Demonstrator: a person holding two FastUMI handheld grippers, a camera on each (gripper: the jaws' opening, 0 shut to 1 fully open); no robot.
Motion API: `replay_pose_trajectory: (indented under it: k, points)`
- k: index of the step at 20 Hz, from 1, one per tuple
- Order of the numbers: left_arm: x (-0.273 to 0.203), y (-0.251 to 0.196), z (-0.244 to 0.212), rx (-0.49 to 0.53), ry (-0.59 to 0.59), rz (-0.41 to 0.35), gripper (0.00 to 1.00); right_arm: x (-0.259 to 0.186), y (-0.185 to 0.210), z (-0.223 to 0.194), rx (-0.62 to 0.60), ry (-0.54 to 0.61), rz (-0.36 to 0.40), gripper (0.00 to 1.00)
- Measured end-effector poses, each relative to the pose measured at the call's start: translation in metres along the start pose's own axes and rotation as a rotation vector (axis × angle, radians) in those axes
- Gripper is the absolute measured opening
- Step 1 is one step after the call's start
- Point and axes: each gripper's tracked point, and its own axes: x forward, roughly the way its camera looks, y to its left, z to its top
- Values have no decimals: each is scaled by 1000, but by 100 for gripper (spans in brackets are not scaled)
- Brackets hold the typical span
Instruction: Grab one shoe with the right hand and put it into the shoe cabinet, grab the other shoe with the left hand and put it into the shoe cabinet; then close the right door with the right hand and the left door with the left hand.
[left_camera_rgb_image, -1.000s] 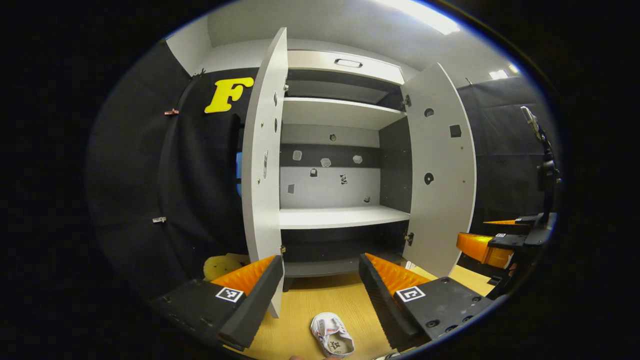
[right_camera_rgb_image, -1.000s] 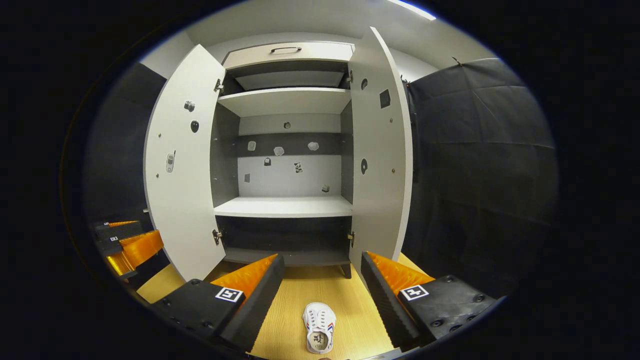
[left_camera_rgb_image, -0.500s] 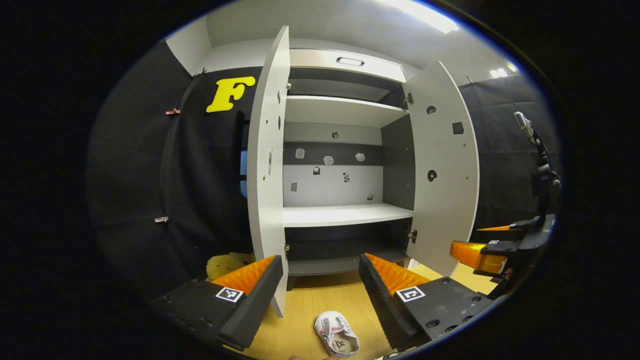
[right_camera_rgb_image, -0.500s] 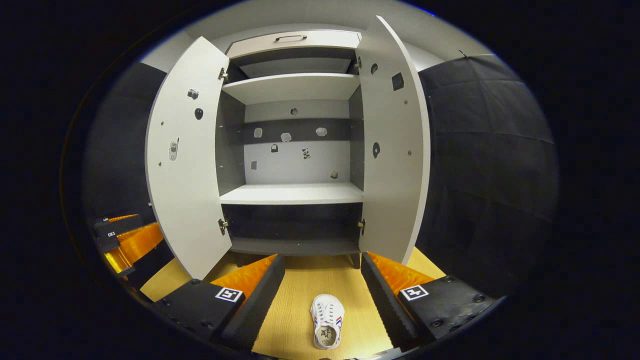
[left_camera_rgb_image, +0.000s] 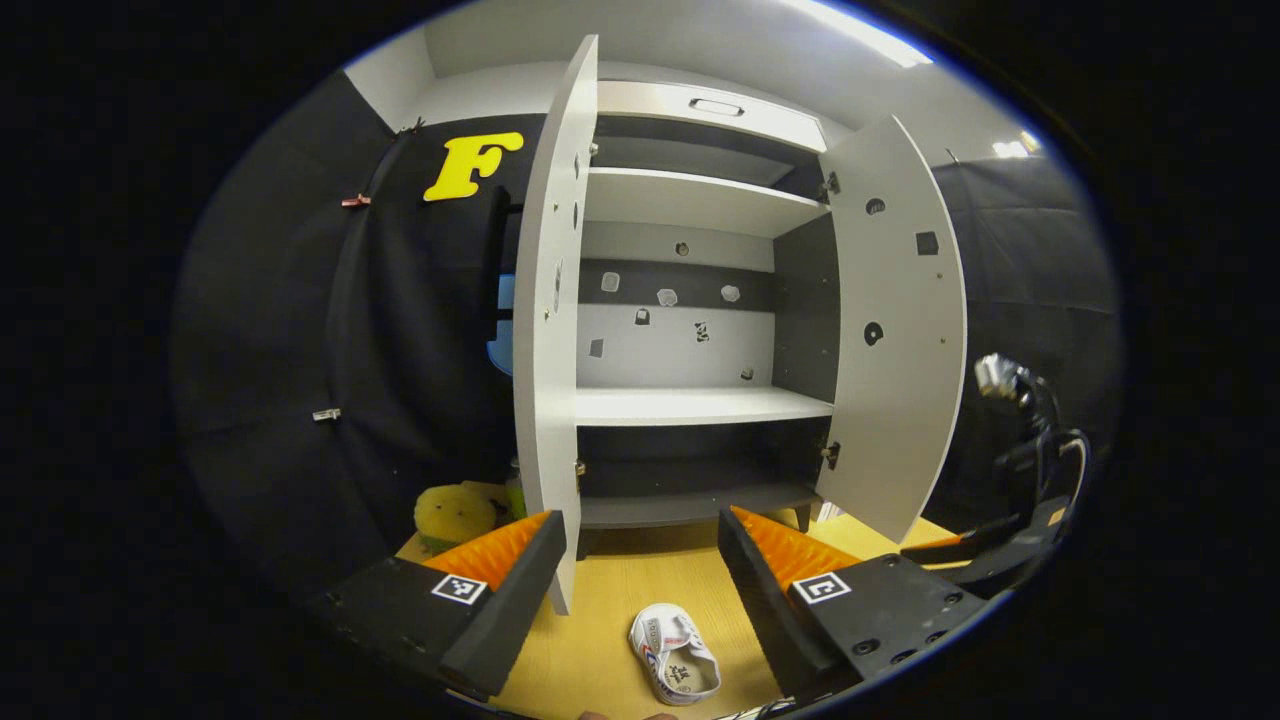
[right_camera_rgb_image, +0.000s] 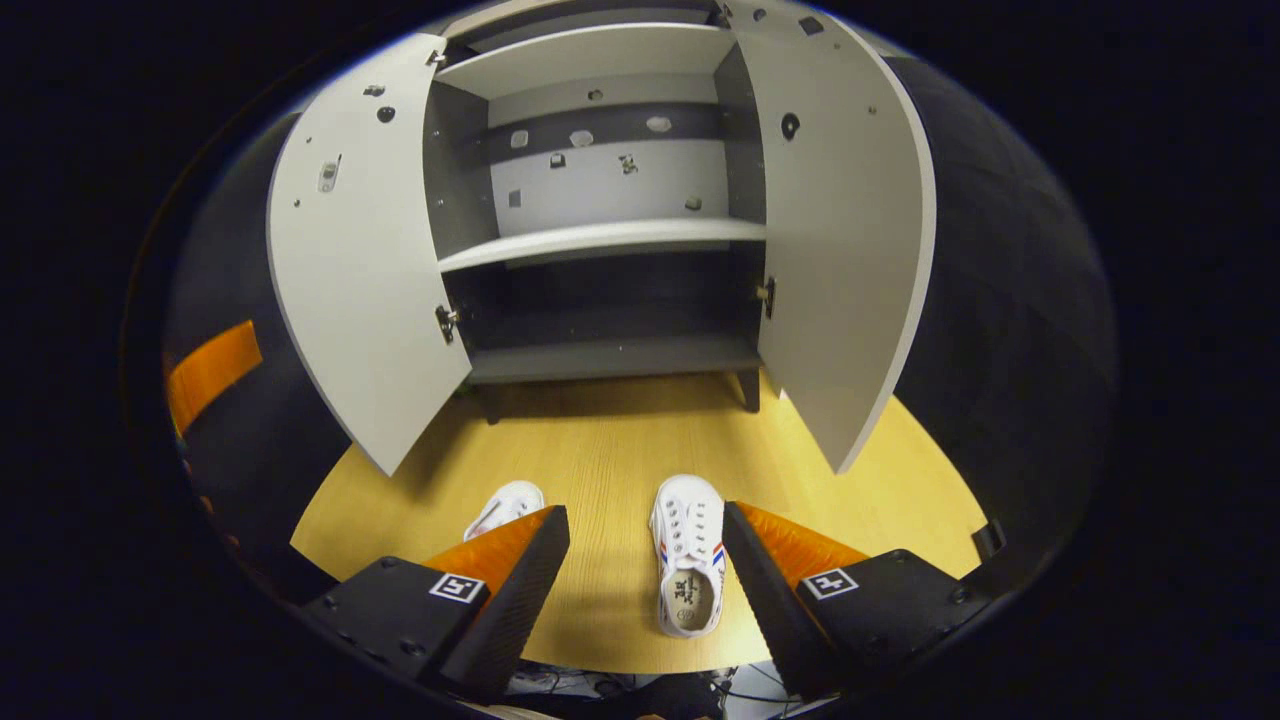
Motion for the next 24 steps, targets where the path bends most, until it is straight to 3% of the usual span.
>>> replay_pose_trajectory:
  k: [6,12,15,21,24]
  points:
    - [-1,6,-31,-11,88,-1,95,38,1,-73,22,163,37,99]
    - [2,7,-52,-99,138,22,95,76,-6,-113,35,246,28,99]
    - [7,9,-68,-88,175,43,95,93,-6,-131,64,303,22,98]
    - [15,8,-80,-53,208,47,95,125,-13,-132,31,259,-18,78]
    - [18,5,-80,-57,210,45,95,135,-23,-128,25,226,-72,56]
